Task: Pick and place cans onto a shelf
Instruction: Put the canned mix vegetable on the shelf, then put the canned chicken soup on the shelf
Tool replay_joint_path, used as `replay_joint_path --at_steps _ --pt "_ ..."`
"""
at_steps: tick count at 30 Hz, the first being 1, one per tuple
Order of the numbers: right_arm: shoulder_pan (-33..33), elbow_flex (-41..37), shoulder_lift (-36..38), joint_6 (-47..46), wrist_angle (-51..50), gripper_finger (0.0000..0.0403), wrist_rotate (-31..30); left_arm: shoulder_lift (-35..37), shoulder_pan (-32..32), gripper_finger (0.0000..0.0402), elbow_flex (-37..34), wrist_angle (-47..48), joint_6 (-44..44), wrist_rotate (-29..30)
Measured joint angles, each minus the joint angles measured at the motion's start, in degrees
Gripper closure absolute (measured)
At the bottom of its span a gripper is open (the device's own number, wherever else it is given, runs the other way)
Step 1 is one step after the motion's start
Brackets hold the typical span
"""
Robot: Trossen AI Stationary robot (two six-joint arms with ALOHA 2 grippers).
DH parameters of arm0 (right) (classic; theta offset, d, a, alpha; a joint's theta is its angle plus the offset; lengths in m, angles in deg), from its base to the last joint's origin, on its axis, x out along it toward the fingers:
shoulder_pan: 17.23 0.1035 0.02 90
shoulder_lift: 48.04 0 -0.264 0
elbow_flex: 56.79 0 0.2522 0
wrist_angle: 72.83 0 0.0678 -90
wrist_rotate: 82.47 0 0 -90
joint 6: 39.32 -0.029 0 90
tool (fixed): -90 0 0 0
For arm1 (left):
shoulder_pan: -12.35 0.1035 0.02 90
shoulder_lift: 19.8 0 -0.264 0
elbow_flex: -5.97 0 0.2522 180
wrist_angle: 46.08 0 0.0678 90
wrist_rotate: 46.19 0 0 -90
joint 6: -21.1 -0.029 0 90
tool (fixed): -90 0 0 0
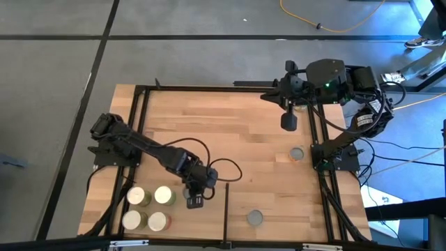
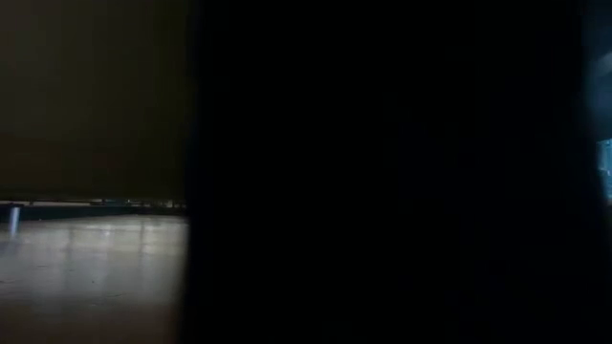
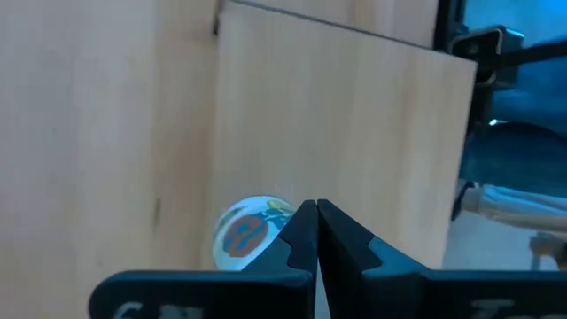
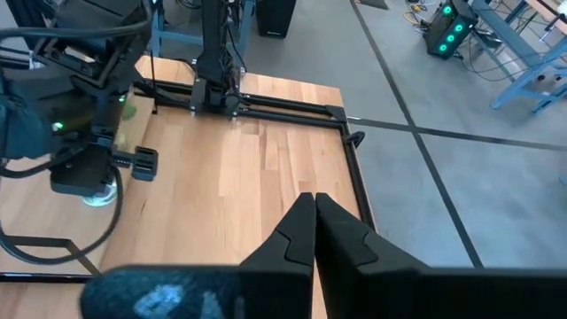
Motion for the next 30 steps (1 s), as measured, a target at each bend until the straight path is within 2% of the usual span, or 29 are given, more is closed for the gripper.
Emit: replay_joint_path --at_steps 7,10,12,18,22,30 --pt "0.00 0.00 0.00 0.03 -0.06 0.0397 -0.02 0.35 -0.79 0.0401 0.13 0.15 1.17 0.69" --pt "0.00 0.00 0.00 -0.95 -1.99 0.0397 -0.27 0.45 -0.43 0.0401 2.45 2.69 -2.18 1.63" --pt "-0.20 0.00 -0.02 -4.52 -3.70 0.0397 -3.39 0.49 0.24 0.0401 4.60 6.42 -4.41 3.14" --pt "-1.26 0.00 -0.02 -20.17 -15.30 0.0397 -21.42 0.50 4.11 0.0402 11.54 16.20 -10.90 9.32" --pt "-3.63 -0.39 0.62 -28.19 -15.38 0.0397 -21.48 0.57 7.25 0.0402 15.48 20.07 -15.09 12.34" --pt "-13.55 -3.33 0.67 -32.08 -15.32 0.0400 -25.28 0.57 12.70 0.0402 22.30 26.35 -18.23 18.73"
